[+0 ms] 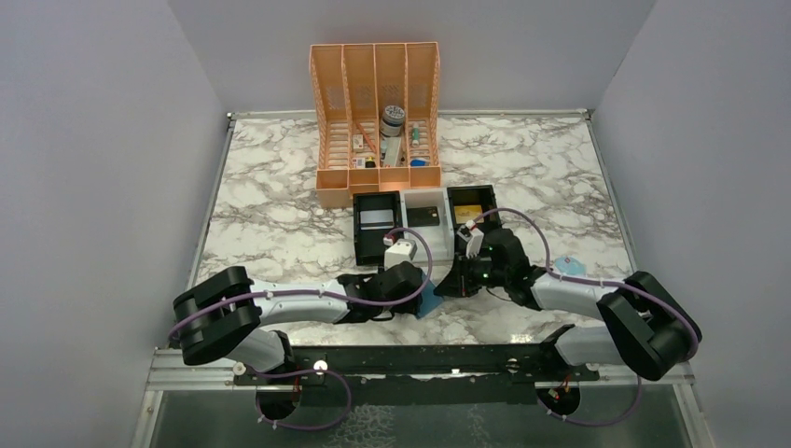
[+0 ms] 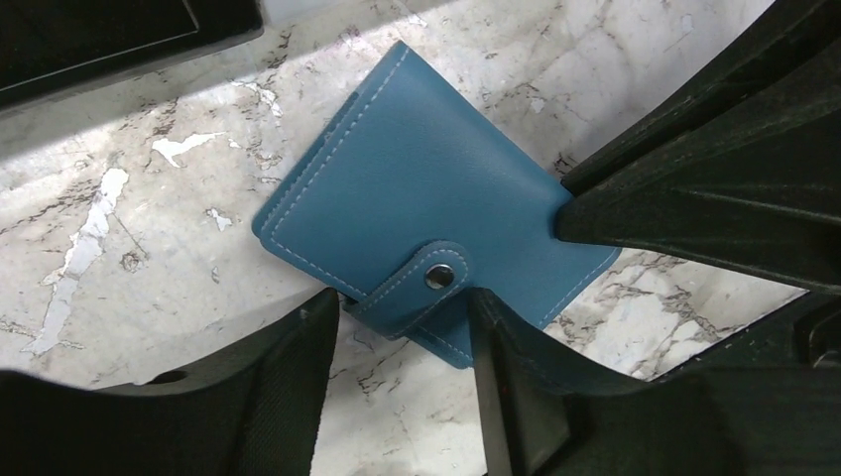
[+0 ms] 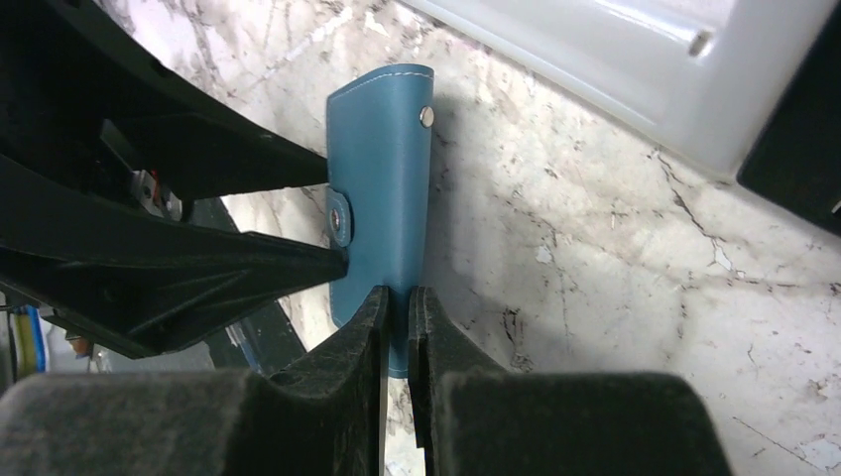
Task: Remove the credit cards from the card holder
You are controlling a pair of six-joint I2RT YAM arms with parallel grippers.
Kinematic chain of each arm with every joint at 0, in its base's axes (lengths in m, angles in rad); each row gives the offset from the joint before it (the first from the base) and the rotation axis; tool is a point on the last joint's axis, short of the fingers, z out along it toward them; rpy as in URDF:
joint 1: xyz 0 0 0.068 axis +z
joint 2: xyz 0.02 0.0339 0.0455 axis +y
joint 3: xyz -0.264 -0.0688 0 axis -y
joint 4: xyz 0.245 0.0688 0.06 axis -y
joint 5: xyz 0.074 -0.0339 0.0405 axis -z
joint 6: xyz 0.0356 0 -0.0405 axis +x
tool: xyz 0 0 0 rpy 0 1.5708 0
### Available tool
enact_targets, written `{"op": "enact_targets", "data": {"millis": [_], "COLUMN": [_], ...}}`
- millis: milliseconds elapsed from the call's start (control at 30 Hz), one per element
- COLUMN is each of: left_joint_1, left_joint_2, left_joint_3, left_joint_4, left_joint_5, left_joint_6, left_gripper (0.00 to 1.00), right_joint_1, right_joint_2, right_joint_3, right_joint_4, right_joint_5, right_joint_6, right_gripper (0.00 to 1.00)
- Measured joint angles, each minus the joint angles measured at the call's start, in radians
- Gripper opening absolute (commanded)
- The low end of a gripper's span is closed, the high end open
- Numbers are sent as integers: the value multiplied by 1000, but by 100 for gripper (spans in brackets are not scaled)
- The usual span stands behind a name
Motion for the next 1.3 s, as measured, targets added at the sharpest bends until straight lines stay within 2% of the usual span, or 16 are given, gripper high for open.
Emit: {"op": "enact_targets", "data": {"millis": [200,367,500,867,1000,1300], "left_joint_1": [-21,-55,-68,-79,-83,-84], "left_joint_2": [-7,53,107,145,145,107], "left_joint_3": [43,177,219,239,237,193], "left_joint_4": [-49,-146,-197,-233,-232,-215], "left_joint_5": [-14,-81,-124,-172,-182,-213], "left_joint_6": [38,40,31,-2,-19,-92], "left_gripper": [57,57,52,33,29,29], "right_joint_1": [1,1,1,1,1,4], "right_joint_2": [-47,-71,-98,-117,-118,-118], "right_joint_3": [0,0,0,0,3,18], "right_joint_4": [-5,-31,-54,-107,-108,-113], "right_joint_5": [-1,-2,-1,13,13,14], "right_joint_6": [-1,-2,-10,-36,-39,-54], "right_gripper": [8,8,8,8,8,8]}}
